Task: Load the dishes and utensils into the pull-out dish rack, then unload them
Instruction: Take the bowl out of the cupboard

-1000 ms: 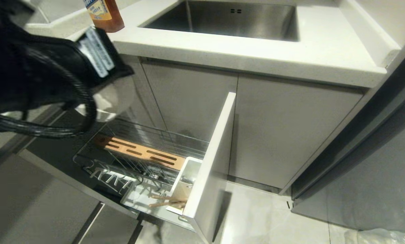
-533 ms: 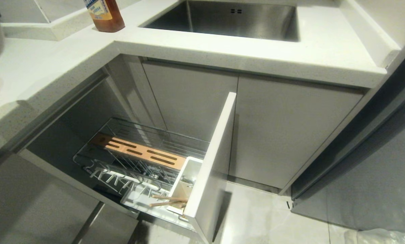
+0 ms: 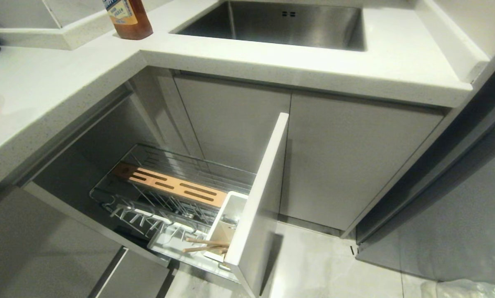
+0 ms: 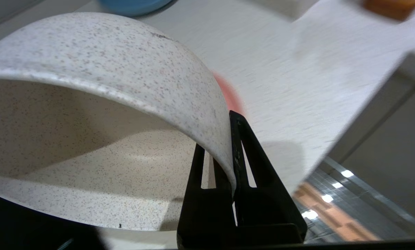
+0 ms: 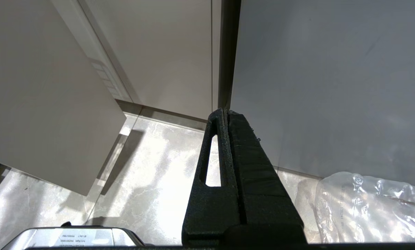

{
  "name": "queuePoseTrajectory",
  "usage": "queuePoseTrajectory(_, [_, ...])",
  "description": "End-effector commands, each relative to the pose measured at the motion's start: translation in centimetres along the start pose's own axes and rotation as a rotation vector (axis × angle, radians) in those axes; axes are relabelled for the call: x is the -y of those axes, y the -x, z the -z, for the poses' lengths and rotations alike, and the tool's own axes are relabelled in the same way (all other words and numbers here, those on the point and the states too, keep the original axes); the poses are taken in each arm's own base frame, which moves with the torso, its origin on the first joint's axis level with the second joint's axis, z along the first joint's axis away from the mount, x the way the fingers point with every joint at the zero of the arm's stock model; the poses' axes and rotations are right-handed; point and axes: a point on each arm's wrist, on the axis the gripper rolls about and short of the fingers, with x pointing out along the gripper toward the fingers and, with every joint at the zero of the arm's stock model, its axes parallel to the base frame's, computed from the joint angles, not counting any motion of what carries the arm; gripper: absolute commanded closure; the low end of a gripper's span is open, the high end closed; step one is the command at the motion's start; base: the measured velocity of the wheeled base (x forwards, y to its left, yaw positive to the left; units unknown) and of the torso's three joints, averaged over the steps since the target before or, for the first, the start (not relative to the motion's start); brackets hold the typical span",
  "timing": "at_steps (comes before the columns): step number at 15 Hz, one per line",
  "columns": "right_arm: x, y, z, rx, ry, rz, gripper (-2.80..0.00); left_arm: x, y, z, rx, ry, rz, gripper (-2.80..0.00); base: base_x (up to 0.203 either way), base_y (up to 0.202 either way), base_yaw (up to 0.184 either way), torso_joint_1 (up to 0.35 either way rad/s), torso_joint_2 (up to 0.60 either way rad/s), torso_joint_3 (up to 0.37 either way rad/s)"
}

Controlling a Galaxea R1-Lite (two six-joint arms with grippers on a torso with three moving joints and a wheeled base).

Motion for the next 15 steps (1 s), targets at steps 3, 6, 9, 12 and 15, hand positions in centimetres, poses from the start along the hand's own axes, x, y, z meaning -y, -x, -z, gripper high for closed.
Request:
queuePoseTrajectory(3, [0.0, 0.0, 0.0, 0.000, 0.000, 0.000, 0.00, -1.2, -3.4, 0.0, -0.245, -0.079, -0.102, 0.00, 0.000, 0.000, 0.000, 0.000, 0.00, 0.000])
queuePoseTrajectory(6, [0.0, 0.0, 0.0, 0.000, 0.000, 0.000, 0.00, -1.4, -5.7, 0.2, -0.424, -0.124, -0.113, 0.00, 0.000, 0.000, 0.000, 0.000, 0.00, 0.000])
queuePoseTrajectory(9, [0.0, 0.0, 0.0, 0.000, 0.000, 0.000, 0.00, -1.3, -8.5, 1.6, -0.544, -0.164, -0.097, 0.00, 0.000, 0.000, 0.000, 0.000, 0.00, 0.000])
queuePoseTrajectory(12, [0.0, 0.0, 0.0, 0.000, 0.000, 0.000, 0.00, -0.9, -10.1, 2.3, -0.580, -0.148, -0.031, 0.00, 0.000, 0.000, 0.000, 0.000, 0.00, 0.000])
queuePoseTrajectory(15, [0.0, 0.0, 0.0, 0.000, 0.000, 0.000, 0.00, -0.9, -10.5, 2.4, -0.584, -0.137, -0.009, 0.00, 0.000, 0.000, 0.000, 0.000, 0.00, 0.000])
